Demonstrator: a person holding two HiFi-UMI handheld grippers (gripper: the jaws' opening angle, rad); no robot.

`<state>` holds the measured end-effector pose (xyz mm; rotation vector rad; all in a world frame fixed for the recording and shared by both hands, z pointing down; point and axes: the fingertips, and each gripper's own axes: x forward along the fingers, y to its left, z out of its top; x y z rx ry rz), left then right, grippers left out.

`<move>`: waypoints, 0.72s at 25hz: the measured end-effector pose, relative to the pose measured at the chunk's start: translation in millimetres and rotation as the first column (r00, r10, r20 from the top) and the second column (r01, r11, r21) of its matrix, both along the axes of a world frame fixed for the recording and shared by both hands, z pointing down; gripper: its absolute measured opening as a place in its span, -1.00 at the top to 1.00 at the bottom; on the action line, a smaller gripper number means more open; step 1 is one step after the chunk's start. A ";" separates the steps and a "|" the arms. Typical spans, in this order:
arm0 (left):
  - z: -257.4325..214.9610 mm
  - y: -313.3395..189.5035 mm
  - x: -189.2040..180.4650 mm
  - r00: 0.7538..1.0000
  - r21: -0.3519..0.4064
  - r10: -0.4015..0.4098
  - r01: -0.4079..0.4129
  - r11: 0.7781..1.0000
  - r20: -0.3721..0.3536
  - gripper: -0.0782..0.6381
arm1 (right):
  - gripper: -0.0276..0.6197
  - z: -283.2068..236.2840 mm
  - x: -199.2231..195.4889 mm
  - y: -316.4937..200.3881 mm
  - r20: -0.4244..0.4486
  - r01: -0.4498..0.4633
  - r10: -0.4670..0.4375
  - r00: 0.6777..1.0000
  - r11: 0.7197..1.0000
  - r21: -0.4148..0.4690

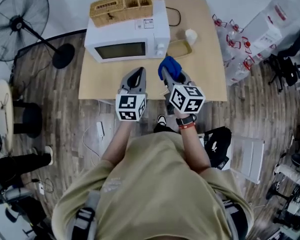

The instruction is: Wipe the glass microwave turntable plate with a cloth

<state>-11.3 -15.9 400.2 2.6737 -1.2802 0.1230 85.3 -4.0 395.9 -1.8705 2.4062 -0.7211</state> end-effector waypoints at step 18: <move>60.4 -59.6 16.3 0.983 -0.112 -0.165 0.173 0.979 0.075 0.73 | 0.50 73.8 29.8 -81.8 0.117 0.258 -0.238 0.964 0.945 -0.201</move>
